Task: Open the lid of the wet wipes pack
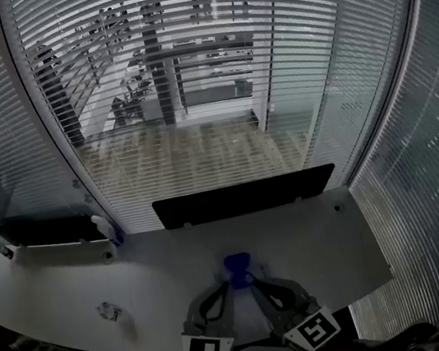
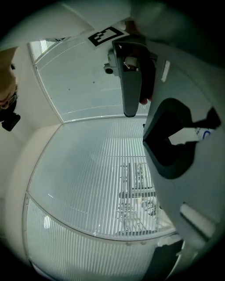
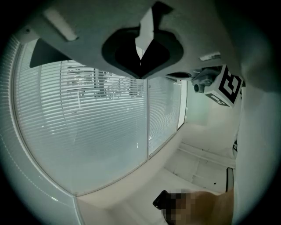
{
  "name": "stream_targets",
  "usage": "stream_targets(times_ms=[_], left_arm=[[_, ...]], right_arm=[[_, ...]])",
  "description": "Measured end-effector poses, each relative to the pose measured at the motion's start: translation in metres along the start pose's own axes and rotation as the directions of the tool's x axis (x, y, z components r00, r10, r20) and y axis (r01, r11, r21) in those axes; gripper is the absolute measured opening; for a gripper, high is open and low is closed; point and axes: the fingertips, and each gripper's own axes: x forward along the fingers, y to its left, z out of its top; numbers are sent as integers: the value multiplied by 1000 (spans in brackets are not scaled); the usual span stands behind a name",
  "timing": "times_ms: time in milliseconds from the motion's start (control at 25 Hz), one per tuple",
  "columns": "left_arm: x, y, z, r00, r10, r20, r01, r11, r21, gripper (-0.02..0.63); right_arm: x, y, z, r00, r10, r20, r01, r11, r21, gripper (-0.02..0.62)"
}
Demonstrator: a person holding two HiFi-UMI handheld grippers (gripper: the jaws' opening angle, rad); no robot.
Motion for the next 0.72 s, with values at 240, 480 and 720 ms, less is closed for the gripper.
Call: stream_targets(times_ms=[240,480,720], left_arm=[[0,-7,1,1000,-23,4,23,1000,-21,2],[-5,-7,4,1000,-16,-4,15,1000,-16,2],[-6,-8,4,1000,-18,-12,18,1000,-18,2]], right_arm=[[-11,-9,-15,999,-19,-26,19,1000,20,2],[-14,-9,-11,1000,-12,-4,12,999,37,0],[-9,-6,-7,1000,6,4,-6,999,54,0]])
